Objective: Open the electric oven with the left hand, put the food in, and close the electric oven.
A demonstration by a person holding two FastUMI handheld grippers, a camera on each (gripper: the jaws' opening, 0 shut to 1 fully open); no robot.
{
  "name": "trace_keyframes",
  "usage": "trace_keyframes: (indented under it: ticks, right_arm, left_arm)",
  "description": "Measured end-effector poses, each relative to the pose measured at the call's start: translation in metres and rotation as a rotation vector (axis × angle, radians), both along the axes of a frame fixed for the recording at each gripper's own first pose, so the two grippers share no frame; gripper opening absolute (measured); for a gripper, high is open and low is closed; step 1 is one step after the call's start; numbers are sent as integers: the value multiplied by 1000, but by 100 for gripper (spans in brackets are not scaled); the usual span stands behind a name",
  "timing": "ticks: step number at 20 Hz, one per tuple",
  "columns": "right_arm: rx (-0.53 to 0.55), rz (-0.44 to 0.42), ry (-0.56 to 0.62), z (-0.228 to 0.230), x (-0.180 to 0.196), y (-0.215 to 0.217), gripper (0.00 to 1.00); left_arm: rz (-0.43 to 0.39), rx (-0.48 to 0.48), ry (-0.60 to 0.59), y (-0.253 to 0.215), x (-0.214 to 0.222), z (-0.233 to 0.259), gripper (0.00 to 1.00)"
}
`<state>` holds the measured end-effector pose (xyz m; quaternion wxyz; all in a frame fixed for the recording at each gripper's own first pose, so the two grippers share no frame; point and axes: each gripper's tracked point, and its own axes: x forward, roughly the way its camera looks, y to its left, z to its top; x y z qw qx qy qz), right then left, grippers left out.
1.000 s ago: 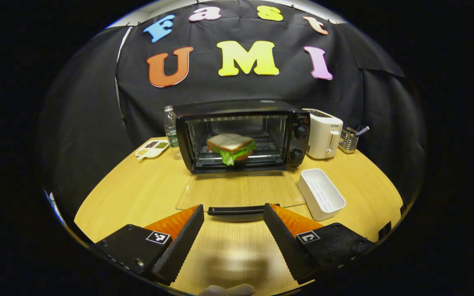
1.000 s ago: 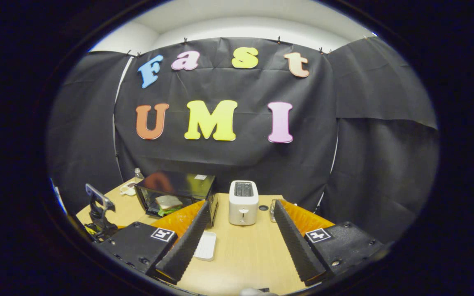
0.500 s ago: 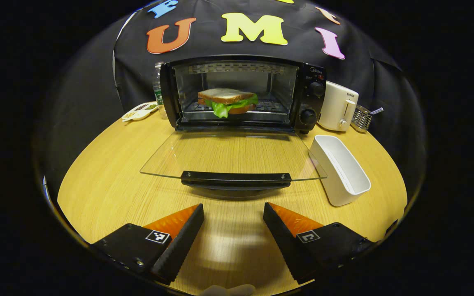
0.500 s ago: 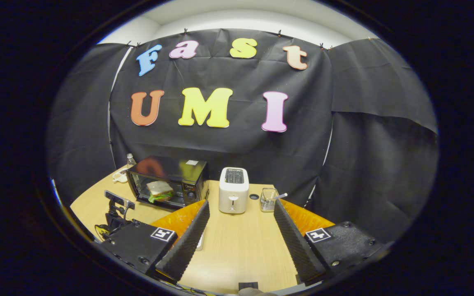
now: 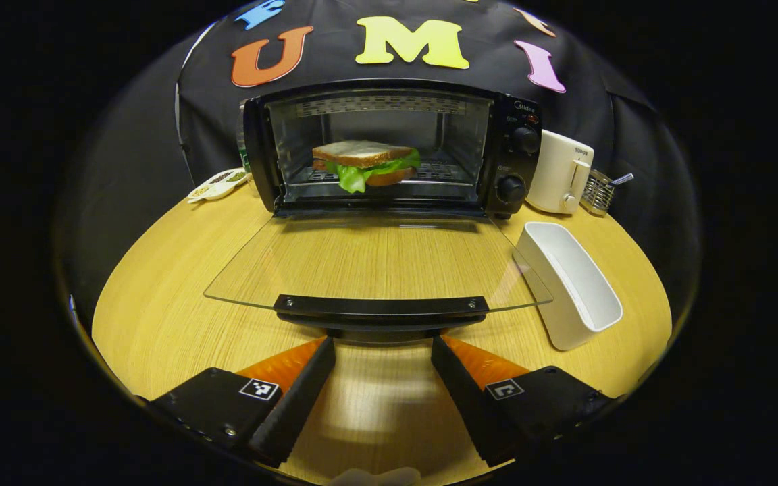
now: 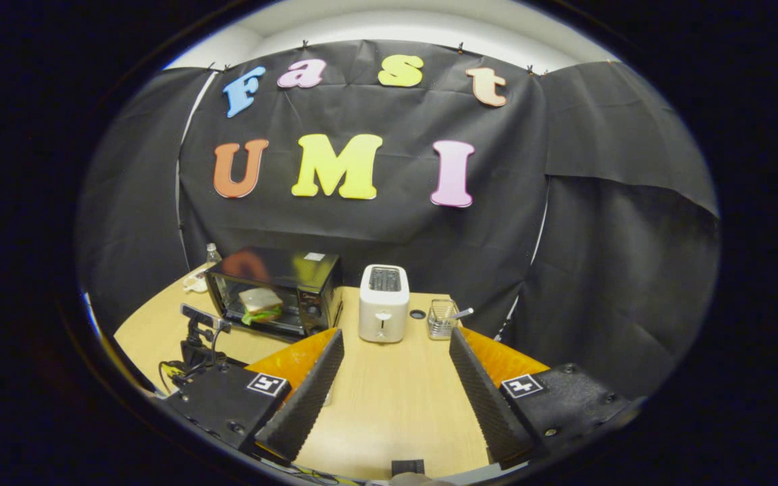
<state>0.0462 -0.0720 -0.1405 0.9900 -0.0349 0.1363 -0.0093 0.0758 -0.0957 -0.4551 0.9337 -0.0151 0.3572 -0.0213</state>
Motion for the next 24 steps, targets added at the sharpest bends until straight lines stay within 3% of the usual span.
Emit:
trace_keyframes:
  ticks: [2, 3, 5, 10, 11, 12, 24]
  right_arm:
    - [-5, 3, -5, 3, 1, 1, 100]
    - [-4, 4, -10, 5, 2, 1, 95]
    - [9, 6, -12, 5, 4, 2, 100]
    - [17, 4, 3, 1, 6, 3, 100]
    - [22, 3, 3, 2, 7, 2, 100]
    - [23, -1, 3, 2, 7, 1, 100]
    - [39, -22, -1, 6, 14, -5, 100]
  left_arm:
    - [-1, -6, -7, -2, 1, 7, 95]
    - [-3, -4, -16, -1, 2, 13, 95]
    - [-6, 5, -34, 1, 7, 24, 95]
    - [6, -3, -80, 3, 25, 53, 95]
    - [9, -2, -88, 3, 30, 59, 100]
    - [12, -1, -98, 5, 35, 63, 95]
    - [21, 4, -178, 7, 91, 107, 95]
